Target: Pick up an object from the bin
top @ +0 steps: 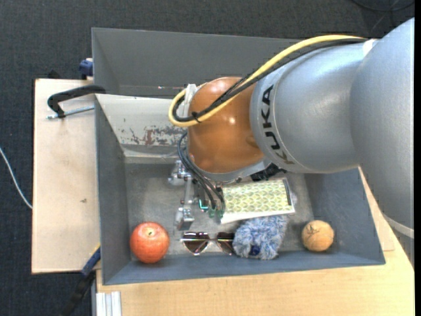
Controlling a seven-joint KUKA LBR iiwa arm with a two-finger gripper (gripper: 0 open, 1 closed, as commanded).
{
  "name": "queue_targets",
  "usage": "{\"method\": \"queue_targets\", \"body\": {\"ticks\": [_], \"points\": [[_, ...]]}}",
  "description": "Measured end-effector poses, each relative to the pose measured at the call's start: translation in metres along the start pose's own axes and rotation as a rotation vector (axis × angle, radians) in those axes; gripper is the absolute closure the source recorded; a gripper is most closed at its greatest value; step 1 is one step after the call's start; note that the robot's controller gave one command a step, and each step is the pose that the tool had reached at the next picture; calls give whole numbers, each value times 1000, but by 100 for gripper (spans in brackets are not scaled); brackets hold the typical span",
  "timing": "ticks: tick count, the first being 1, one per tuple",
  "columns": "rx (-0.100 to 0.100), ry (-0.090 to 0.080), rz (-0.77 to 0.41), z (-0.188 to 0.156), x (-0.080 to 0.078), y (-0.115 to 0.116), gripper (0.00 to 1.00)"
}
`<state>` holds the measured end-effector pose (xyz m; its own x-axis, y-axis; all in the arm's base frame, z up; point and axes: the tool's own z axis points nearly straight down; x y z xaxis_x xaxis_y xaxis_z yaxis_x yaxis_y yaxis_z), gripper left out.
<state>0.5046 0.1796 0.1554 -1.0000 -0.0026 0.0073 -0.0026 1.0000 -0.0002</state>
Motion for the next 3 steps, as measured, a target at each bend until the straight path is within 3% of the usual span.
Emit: {"method": "queue_targets", "body": {"ticks": [1, 2, 3], "points": [[-2, -7, 2, -4, -2, -1, 0], [-4, -14, -75, 14, 2, -15, 0], [1, -5, -311, 35, 1, -41, 0]]}}
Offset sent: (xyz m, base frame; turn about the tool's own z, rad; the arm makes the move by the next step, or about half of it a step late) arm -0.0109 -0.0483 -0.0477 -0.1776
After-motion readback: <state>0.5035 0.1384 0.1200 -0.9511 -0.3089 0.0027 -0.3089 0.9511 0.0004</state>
